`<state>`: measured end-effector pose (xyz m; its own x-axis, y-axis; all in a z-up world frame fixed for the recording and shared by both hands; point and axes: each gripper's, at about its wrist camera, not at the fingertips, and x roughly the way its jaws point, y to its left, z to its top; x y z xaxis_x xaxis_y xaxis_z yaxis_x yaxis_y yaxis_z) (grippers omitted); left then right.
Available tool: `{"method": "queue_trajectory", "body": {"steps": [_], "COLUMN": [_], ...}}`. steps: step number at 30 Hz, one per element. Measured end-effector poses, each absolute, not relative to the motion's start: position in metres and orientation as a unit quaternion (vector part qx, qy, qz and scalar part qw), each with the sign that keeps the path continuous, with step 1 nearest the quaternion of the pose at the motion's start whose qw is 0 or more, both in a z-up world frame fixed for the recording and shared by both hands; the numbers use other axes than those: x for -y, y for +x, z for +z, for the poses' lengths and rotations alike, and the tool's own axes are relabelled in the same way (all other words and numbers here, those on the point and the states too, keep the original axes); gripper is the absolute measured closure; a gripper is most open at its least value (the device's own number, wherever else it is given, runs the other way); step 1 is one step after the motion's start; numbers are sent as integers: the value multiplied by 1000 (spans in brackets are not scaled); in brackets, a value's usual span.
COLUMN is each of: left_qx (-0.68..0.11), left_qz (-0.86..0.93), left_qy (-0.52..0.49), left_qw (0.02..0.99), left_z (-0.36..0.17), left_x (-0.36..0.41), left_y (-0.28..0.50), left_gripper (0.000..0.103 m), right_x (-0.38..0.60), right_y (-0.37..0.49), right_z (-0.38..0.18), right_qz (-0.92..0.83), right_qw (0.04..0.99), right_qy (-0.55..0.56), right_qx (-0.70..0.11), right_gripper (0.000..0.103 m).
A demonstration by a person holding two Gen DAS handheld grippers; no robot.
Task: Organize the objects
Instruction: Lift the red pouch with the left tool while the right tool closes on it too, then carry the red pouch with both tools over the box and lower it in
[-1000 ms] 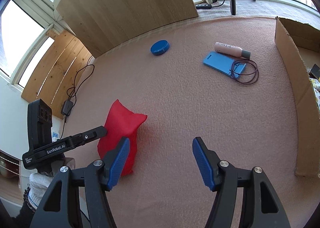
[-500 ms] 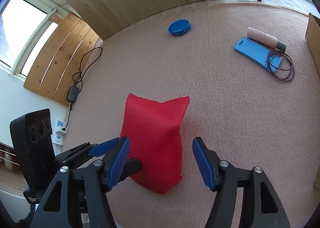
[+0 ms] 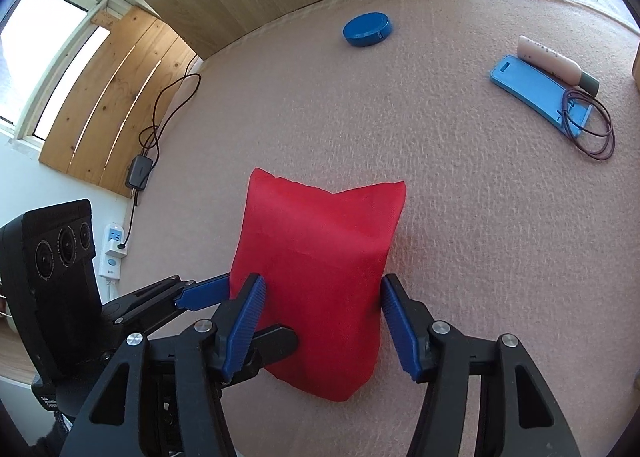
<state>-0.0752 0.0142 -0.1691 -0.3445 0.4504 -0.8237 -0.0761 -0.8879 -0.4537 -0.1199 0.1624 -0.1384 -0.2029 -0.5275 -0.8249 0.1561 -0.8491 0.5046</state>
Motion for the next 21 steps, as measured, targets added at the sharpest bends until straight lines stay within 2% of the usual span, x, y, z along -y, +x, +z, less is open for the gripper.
{"method": "queue_trajectory", "body": {"steps": [11, 21], "left_qx": [143, 116], "left_qz": [819, 828], "left_qy": [-519, -484], "left_qw": [200, 259], "left_z": [-131, -91], "left_x": [-54, -133], "left_y": [-95, -134], "left_gripper": [37, 38], "right_x": [-187, -253], "right_y": [-122, -125], "right_z": [-118, -71], "right_qz": [-773, -814], "right_qw": [214, 177], "right_qy": [571, 519], "right_qx": [176, 192], "right_gripper": [51, 51]}}
